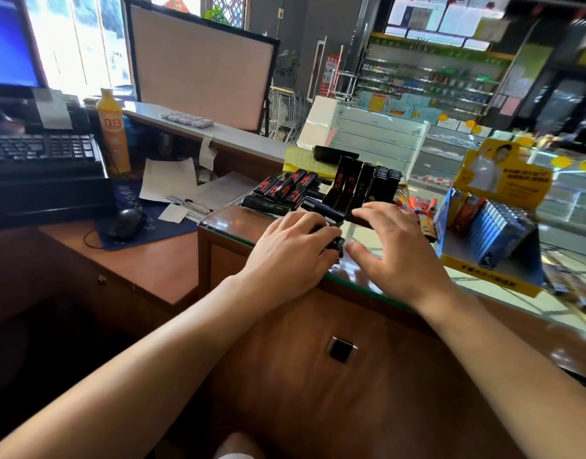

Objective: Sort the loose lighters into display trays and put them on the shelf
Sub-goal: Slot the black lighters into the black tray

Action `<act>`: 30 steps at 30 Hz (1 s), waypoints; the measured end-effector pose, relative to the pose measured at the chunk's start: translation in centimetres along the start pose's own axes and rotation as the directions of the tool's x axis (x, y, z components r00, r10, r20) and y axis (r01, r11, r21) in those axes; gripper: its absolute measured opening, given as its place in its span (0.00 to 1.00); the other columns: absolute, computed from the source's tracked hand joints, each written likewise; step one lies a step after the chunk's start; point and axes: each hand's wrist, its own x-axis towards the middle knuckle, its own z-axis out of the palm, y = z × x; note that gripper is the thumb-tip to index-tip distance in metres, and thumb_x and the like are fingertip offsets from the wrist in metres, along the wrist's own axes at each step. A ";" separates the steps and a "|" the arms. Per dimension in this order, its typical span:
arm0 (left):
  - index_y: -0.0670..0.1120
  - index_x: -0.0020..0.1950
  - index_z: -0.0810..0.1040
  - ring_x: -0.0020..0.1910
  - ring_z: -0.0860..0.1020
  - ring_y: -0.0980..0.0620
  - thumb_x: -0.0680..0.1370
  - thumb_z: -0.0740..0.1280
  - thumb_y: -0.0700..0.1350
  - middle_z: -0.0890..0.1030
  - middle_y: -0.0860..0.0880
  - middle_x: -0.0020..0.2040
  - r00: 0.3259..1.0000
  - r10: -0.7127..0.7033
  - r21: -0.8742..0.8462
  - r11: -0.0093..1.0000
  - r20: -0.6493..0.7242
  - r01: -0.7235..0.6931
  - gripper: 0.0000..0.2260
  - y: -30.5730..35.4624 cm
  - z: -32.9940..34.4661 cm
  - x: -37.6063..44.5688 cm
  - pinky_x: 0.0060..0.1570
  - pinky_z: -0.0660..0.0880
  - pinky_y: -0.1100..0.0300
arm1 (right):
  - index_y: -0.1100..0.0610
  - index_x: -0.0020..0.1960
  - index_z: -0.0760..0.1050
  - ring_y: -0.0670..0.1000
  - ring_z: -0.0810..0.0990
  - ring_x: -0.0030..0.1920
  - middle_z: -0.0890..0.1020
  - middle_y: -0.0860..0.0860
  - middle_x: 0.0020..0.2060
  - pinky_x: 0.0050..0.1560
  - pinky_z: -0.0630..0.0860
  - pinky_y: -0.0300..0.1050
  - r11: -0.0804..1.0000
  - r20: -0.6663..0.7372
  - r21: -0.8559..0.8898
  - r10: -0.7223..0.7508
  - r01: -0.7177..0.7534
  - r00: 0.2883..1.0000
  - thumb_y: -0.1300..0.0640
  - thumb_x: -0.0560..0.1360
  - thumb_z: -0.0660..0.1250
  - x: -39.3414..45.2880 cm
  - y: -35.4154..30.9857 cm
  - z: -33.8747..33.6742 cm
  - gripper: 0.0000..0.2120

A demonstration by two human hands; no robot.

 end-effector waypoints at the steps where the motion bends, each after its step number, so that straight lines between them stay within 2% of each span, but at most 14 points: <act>1: 0.52 0.68 0.76 0.65 0.71 0.45 0.79 0.58 0.56 0.76 0.50 0.64 1.000 0.011 -0.016 1.000 0.019 -0.011 0.20 0.7 0.2 0.4 0.63 0.71 0.47 | 0.54 0.70 0.72 0.50 0.65 0.70 0.72 0.51 0.68 0.66 0.56 0.37 1.000 -0.002 -0.009 0.006 -0.006 1.000 0.42 0.73 0.60 -0.3 0.4 -0.2 0.29; 5: 0.52 0.68 0.75 0.66 0.70 0.43 0.78 0.57 0.55 0.74 0.48 0.65 0.990 0.049 -0.066 0.997 0.132 -0.040 0.21 2.0 0.7 2.1 0.63 0.71 0.43 | 0.52 0.70 0.72 0.50 0.66 0.69 0.72 0.50 0.68 0.64 0.57 0.37 0.999 -0.006 -0.018 0.040 -0.040 0.999 0.41 0.74 0.60 -1.3 1.8 -0.6 0.28; 8: 0.51 0.71 0.72 0.72 0.66 0.44 0.76 0.56 0.61 0.71 0.47 0.71 0.991 0.053 -0.088 0.995 0.126 -0.042 0.27 1.4 0.4 2.4 0.68 0.66 0.41 | 0.52 0.70 0.72 0.48 0.65 0.69 0.72 0.48 0.67 0.63 0.57 0.35 0.999 -0.014 -0.016 0.046 -0.046 0.999 0.40 0.73 0.59 -2.1 2.2 -0.8 0.28; 11: 0.56 0.77 0.61 0.78 0.55 0.48 0.76 0.58 0.69 0.62 0.51 0.78 0.971 0.039 -0.009 0.999 0.235 -0.038 0.33 0.8 -0.4 2.1 0.75 0.58 0.42 | 0.53 0.70 0.72 0.48 0.65 0.70 0.72 0.47 0.68 0.64 0.56 0.34 0.999 -0.020 0.003 0.050 -0.050 0.999 0.42 0.74 0.60 -2.5 2.4 -1.0 0.27; 14: 0.59 0.79 0.54 0.78 0.51 0.51 0.72 0.56 0.74 0.57 0.54 0.78 0.950 0.071 0.066 0.993 0.306 -0.096 0.39 0.7 -0.9 1.2 0.75 0.59 0.47 | 0.53 0.70 0.72 0.49 0.66 0.69 0.73 0.49 0.67 0.65 0.57 0.36 0.999 -0.025 0.003 0.042 -0.042 0.999 0.43 0.74 0.61 -2.9 2.6 -1.0 0.27; 16: 0.57 0.79 0.55 0.76 0.54 0.50 0.72 0.59 0.72 0.59 0.52 0.75 0.959 0.116 0.108 0.983 0.260 -0.148 0.39 0.6 -0.8 0.5 0.71 0.64 0.48 | 0.53 0.70 0.72 0.49 0.66 0.69 0.73 0.49 0.68 0.66 0.58 0.37 0.999 -0.019 0.003 0.037 -0.037 0.999 0.43 0.74 0.60 -3.0 2.6 -1.1 0.27; 20: 0.53 0.73 0.65 0.68 0.63 0.49 0.74 0.58 0.68 0.66 0.49 0.67 0.966 0.201 0.141 0.964 0.163 -0.224 0.32 0.6 -0.5 -0.2 0.60 0.73 0.51 | 0.53 0.70 0.71 0.49 0.65 0.69 0.72 0.49 0.68 0.67 0.60 0.40 0.999 -0.017 0.010 0.036 -0.036 0.999 0.42 0.74 0.60 -3.1 2.6 -1.2 0.27; 26: 0.48 0.63 0.72 0.61 0.72 0.48 0.78 0.57 0.56 0.72 0.48 0.62 0.945 0.324 0.040 0.945 0.044 -0.325 0.18 0.2 -0.4 -0.9 0.42 0.81 0.51 | 0.52 0.69 0.72 0.49 0.66 0.69 0.72 0.49 0.68 0.64 0.58 0.38 0.999 -0.014 0.012 0.040 -0.040 0.999 0.42 0.74 0.59 -3.3 2.6 -1.1 0.27; 30: 0.49 0.60 0.72 0.59 0.74 0.48 0.76 0.61 0.45 0.75 0.49 0.59 0.945 0.327 -0.089 0.942 0.011 -0.325 0.12 -0.2 -0.6 -1.1 0.51 0.78 0.48 | 0.53 0.69 0.73 0.49 0.65 0.70 0.72 0.49 0.68 0.64 0.58 0.38 0.999 -0.014 0.004 0.046 -0.046 0.999 0.42 0.74 0.59 -3.4 2.5 -1.3 0.27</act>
